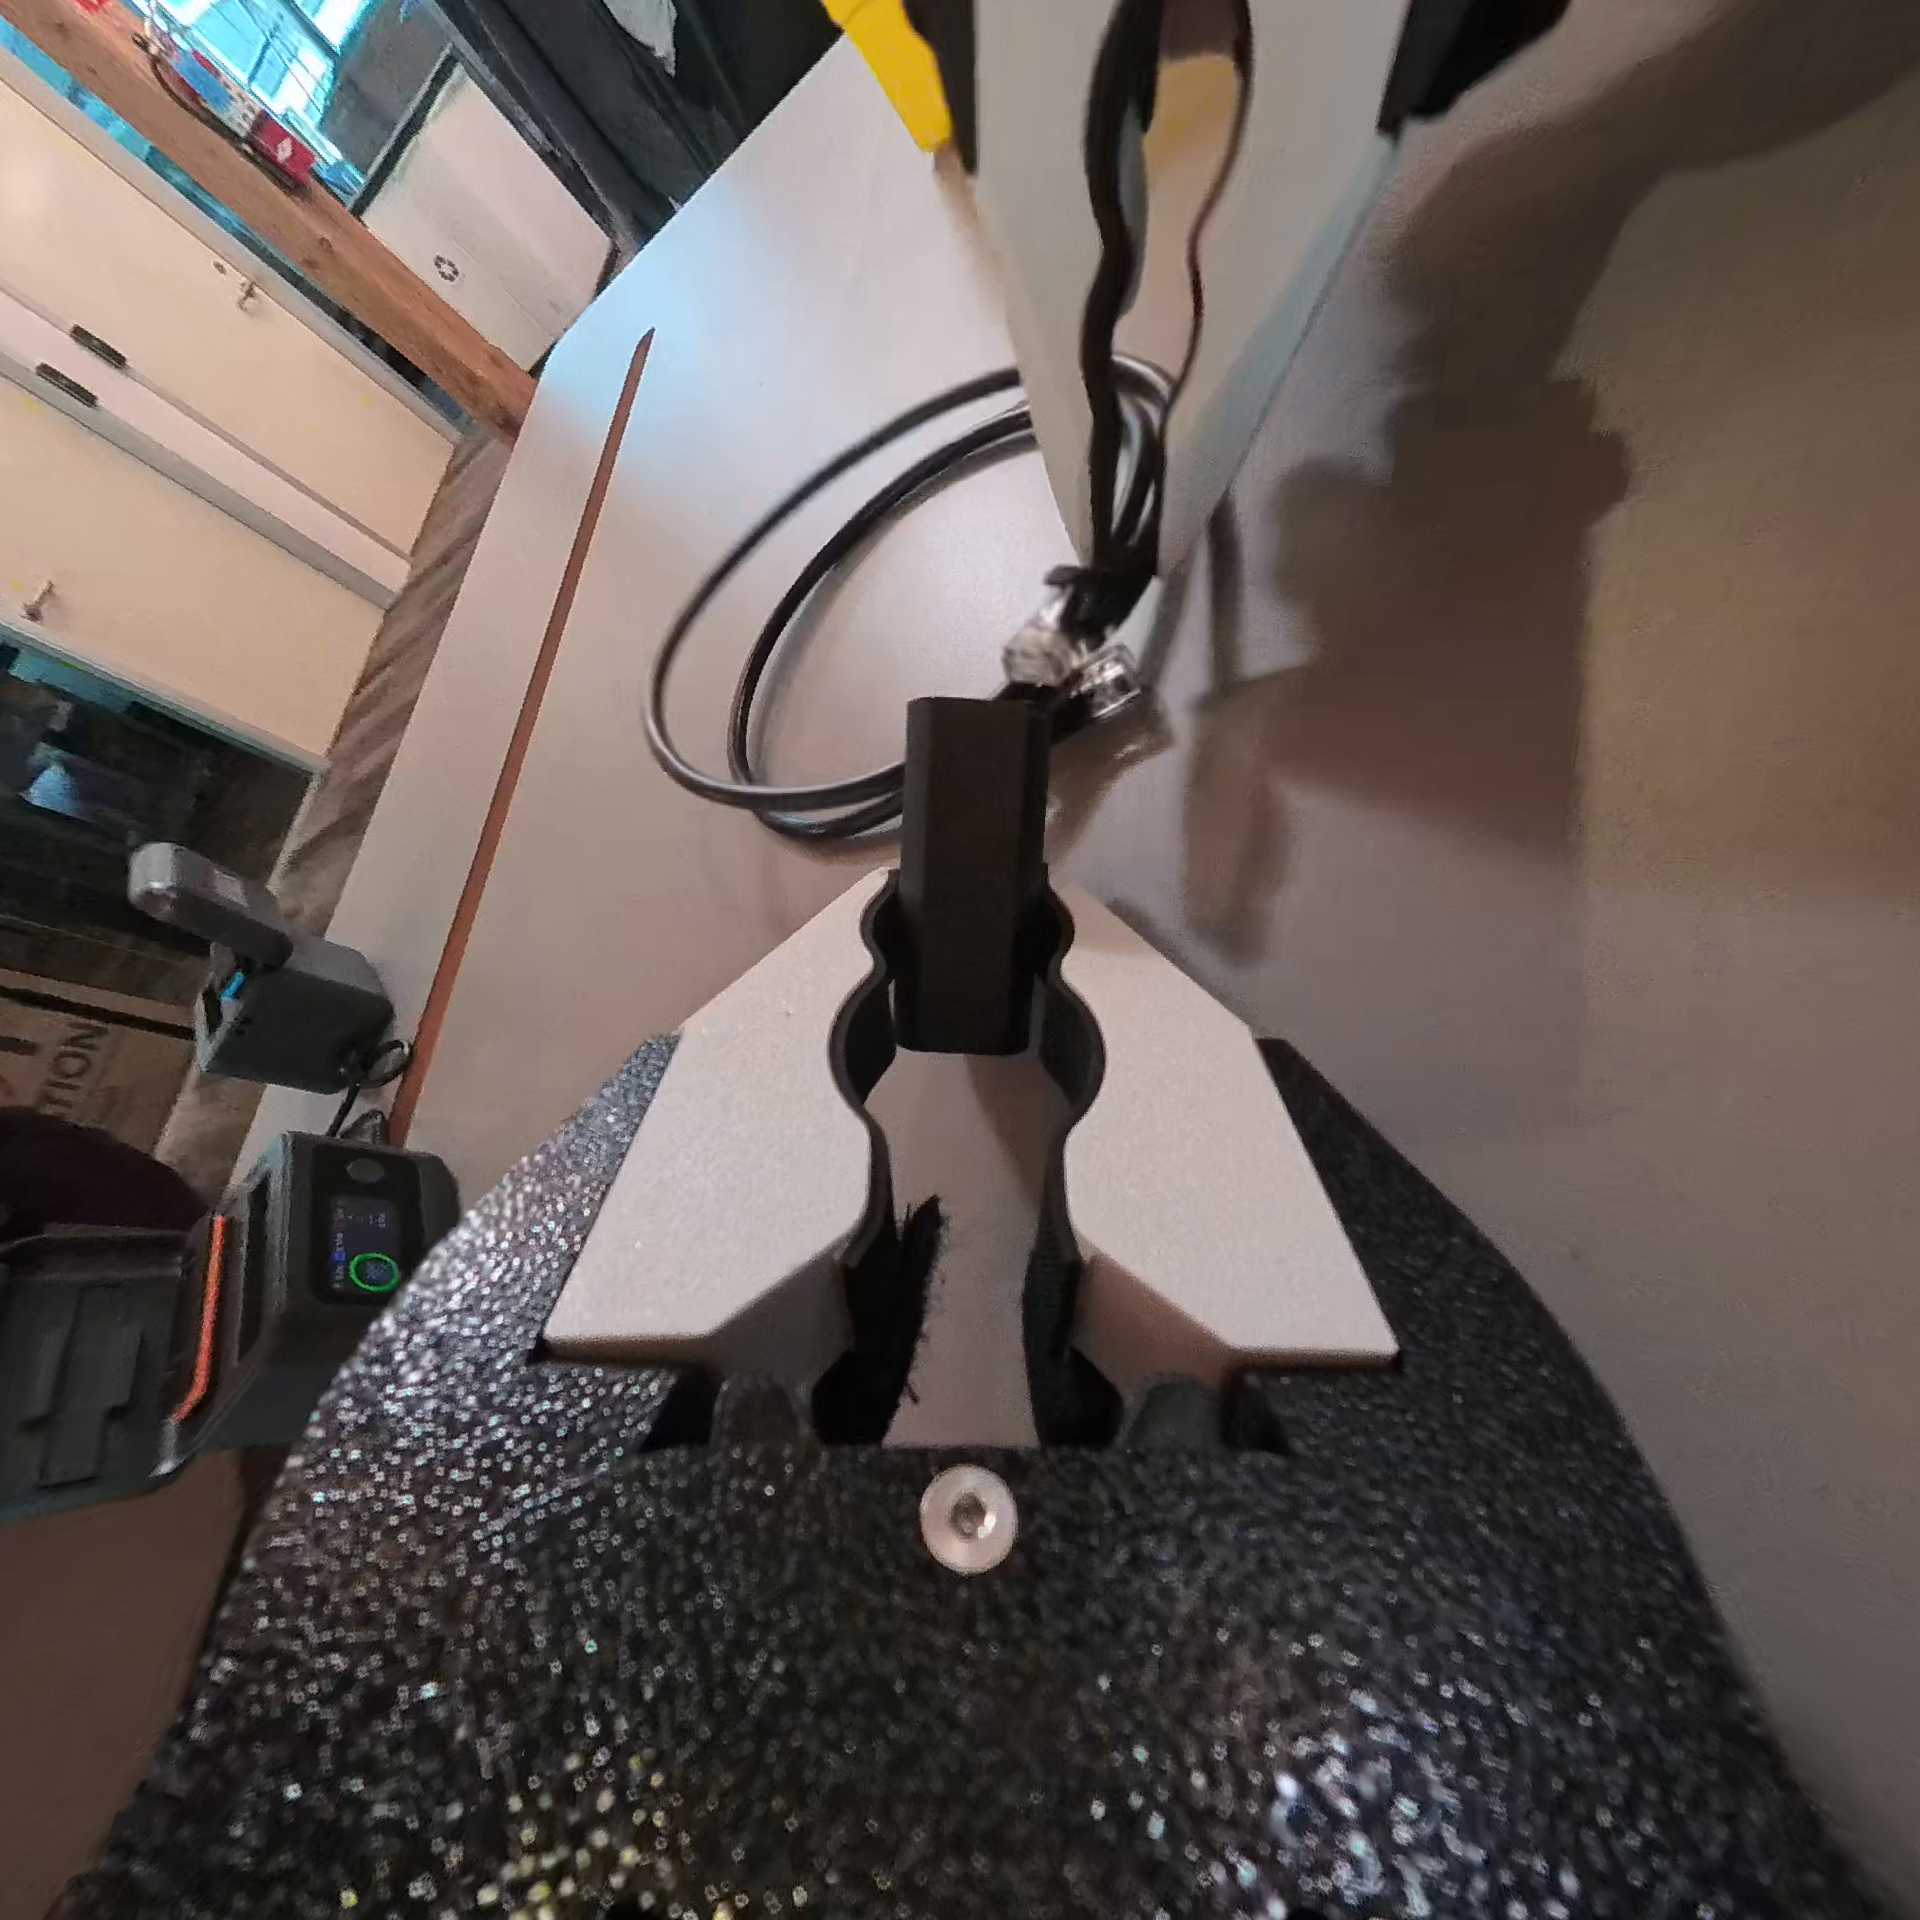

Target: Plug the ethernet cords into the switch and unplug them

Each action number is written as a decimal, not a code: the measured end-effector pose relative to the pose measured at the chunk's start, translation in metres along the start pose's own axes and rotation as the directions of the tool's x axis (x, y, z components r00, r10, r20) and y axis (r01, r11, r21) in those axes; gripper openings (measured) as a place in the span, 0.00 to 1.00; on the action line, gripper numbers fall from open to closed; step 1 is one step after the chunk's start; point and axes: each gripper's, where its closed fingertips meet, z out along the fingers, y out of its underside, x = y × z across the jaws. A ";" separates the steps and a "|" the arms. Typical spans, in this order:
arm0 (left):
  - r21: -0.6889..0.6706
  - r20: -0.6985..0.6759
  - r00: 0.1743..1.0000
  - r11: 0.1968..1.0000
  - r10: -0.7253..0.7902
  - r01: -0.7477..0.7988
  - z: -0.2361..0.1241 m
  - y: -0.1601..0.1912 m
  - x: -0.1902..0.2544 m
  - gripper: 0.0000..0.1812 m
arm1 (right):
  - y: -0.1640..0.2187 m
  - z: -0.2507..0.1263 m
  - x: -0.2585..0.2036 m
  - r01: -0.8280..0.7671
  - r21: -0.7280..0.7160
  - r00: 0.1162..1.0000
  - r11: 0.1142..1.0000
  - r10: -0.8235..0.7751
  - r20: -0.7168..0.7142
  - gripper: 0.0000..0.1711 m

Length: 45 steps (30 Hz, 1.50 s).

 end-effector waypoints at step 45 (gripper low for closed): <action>-0.201 0.080 0.819 0.814 0.569 -0.546 -0.013 0.006 0.019 0.12 | -0.006 0.015 -0.031 -0.232 -0.282 0.946 0.931 0.284 0.158 0.05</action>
